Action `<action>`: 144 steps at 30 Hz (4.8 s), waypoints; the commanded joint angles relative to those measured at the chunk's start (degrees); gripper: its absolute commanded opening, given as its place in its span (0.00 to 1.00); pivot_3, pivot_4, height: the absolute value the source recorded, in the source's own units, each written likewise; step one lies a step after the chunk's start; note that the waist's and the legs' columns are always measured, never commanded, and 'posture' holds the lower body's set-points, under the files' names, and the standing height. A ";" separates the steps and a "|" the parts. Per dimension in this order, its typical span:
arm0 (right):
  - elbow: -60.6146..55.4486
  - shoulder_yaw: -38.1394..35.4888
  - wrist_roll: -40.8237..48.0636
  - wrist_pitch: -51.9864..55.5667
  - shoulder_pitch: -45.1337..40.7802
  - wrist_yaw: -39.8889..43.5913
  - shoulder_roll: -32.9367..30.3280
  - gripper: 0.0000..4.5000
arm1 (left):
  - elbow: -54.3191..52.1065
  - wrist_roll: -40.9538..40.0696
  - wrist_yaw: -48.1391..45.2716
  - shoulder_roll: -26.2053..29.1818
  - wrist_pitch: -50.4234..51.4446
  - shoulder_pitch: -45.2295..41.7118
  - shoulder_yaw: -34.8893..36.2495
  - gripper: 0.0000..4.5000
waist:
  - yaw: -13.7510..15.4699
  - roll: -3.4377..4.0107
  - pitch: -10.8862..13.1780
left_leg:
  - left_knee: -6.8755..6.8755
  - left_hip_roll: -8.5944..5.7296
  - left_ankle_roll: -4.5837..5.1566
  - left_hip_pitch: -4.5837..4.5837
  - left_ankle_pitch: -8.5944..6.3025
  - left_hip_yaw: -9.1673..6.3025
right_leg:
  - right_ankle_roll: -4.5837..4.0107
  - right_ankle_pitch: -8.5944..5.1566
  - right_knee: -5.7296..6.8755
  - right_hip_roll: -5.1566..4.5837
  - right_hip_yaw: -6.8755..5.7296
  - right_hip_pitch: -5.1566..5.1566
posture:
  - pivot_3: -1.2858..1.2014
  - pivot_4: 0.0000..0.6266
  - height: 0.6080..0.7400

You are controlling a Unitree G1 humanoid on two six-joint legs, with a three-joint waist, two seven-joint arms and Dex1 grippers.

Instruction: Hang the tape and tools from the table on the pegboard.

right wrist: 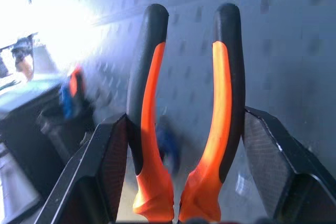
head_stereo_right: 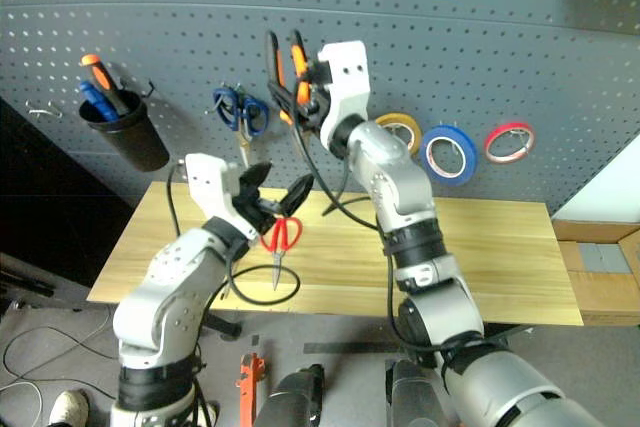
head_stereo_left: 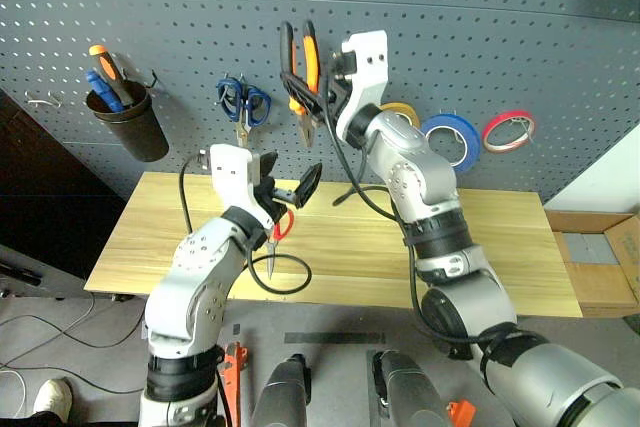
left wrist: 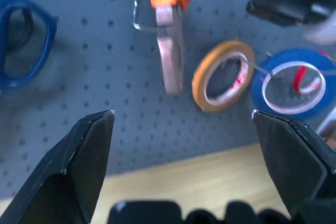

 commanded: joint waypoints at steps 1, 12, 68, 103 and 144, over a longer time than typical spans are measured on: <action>7.81 -1.82 -1.36 -11.62 -5.65 -2.21 0.42 0.60 | 3.60 0.56 -0.45 1.44 -2.63 -2.58 1.44 1.00 | -0.05 -0.09 0.27 | -0.01 0.01 0.00 0.00 -0.01 0.00 | -0.03 -0.02 0.02 0.01 0.00 -0.02 | 0.53 0.45 1.00; 21.39 -0.73 -9.57 -33.35 -11.83 -11.65 -1.49 0.60 | 7.76 0.46 -1.69 3.40 -4.22 -5.82 0.96 1.00 | 0.61 -0.20 3.09 | 0.10 0.05 -0.09 -0.14 0.22 -0.12 | -0.11 0.09 0.15 0.02 -0.04 -0.15 | 0.53 0.51 1.00; -27.67 15.26 -7.18 -9.34 28.46 22.38 -16.90 0.98 | 13.69 16.74 13.10 -3.67 -7.52 14.69 -5.80 1.00 | 0.10 -0.26 3.37 | 0.14 0.11 -0.24 -0.84 0.45 -0.07 | -0.10 0.26 0.62 -0.22 0.04 -1.04 | 0.49 0.48 1.00; -24.34 24.92 -7.21 -12.78 34.98 41.48 -23.15 1.00 | 31.73 15.19 14.19 -8.55 -5.29 7.72 1.40 0.08 | -1.69 -0.29 3.36 | 0.66 0.08 -0.09 -0.69 0.71 0.15 | 0.32 0.45 0.65 -0.02 0.08 -0.75 | 0.48 0.49 1.00; -37.24 9.73 10.24 8.38 31.51 28.60 -16.58 1.00 | -2.41 34.45 15.43 10.05 -28.82 22.20 -2.32 0.07 | -0.31 -0.31 -2.05 | 0.33 0.10 -0.17 -0.81 0.76 0.20 | 0.15 0.84 0.00 -0.02 0.04 -0.80 | 0.51 0.15 1.00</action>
